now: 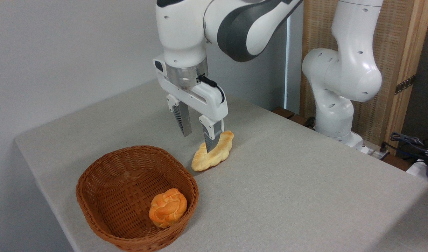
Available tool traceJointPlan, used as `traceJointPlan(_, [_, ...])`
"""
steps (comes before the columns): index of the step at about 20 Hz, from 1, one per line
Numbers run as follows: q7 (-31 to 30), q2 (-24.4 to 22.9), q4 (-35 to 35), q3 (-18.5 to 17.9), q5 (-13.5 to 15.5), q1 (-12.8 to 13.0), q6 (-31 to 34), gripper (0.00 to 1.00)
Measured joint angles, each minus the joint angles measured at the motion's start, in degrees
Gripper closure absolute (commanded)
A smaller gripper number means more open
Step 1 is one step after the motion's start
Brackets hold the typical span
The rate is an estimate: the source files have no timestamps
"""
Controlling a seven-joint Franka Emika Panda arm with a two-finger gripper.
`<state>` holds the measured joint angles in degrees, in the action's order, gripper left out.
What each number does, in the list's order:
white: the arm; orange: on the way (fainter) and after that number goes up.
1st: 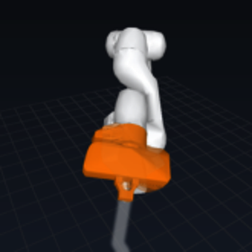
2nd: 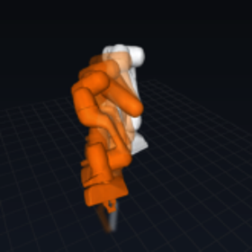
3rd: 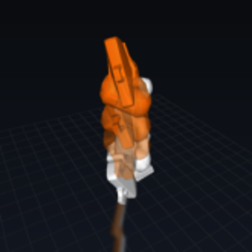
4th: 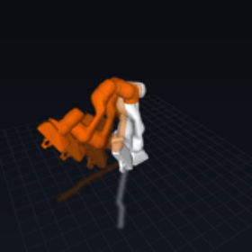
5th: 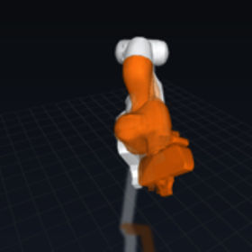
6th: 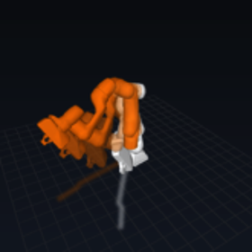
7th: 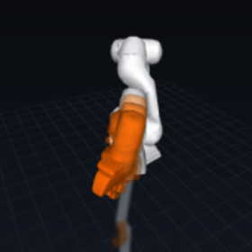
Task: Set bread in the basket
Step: 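Close the gripper fingers around the middle of the bread roll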
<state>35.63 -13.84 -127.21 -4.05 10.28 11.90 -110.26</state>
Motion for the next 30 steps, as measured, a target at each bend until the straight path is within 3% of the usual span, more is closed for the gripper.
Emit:
traceJointPlan(4, [-0.83, 0.24, -3.02, 0.04, 0.12, 1.44, -1.74, 0.0])
traceJointPlan(12, [-0.83, 1.28, -3.77, 0.03, -1.81, 1.48, -1.87, 0.0])
traceJointPlan(25, [-0.82, 4.74, -3.82, 1.68, -2.11, 1.87, -2.97, 0.01])
traceJointPlan(30, [-0.75, 4.79, -3.85, 1.73, -4.91, 1.91, -2.97, 0.0])
